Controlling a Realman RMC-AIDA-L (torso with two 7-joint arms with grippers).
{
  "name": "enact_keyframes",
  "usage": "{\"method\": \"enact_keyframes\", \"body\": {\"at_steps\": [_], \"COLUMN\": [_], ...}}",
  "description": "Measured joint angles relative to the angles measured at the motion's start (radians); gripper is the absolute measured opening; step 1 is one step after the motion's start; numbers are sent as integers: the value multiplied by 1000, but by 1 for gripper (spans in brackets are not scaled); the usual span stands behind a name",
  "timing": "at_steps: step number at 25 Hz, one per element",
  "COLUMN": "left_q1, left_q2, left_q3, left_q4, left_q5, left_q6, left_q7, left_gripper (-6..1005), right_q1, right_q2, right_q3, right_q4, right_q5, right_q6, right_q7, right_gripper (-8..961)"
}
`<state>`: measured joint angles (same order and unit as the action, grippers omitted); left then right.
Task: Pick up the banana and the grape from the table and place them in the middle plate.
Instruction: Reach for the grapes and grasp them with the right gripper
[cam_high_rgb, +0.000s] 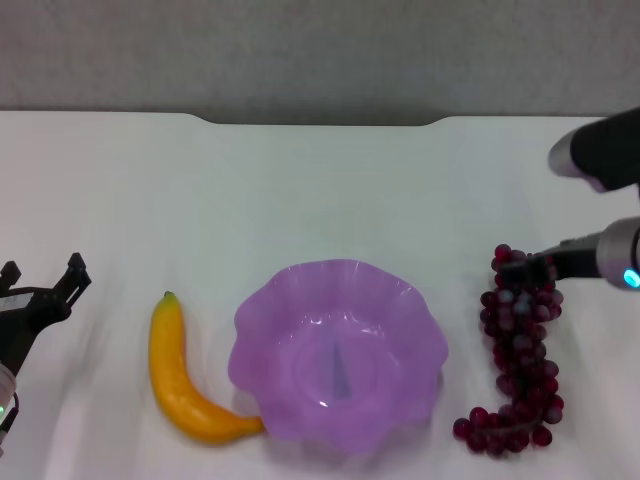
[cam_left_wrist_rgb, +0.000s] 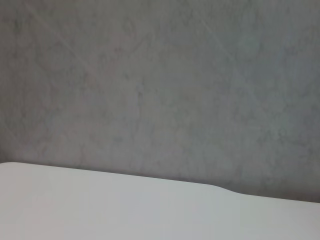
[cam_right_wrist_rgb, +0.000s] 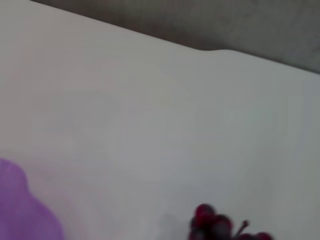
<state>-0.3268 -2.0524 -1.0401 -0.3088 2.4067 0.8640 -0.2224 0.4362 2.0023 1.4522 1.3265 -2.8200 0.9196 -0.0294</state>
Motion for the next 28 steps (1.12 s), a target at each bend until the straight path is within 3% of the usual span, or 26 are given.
{"method": "enact_keyframes", "body": {"at_steps": [5,8,21,28], "left_q1": [0,0,2,5], "left_q2": [1,1,3,3], "left_q3": [-2,-4,-5,-6], "left_q4": [1,6,7,7], "left_q5": [0,0,0,0], "left_q6": [0,0,0,0], "left_q7": [0,0,0,0], "left_gripper": [909,908,908,908], "right_q1": [-15,-78,-109,-102], "right_q2": [1,1,-2,-5], "right_q3": [-45,-55,-1,11], "right_q4": [-81,-76,-122,-138], "right_q5": [12,50,237,282], "right_q6": [-139,-280,-352,-309], "right_q7": [39,68,53,52], "right_gripper": [889,888,889,888]}}
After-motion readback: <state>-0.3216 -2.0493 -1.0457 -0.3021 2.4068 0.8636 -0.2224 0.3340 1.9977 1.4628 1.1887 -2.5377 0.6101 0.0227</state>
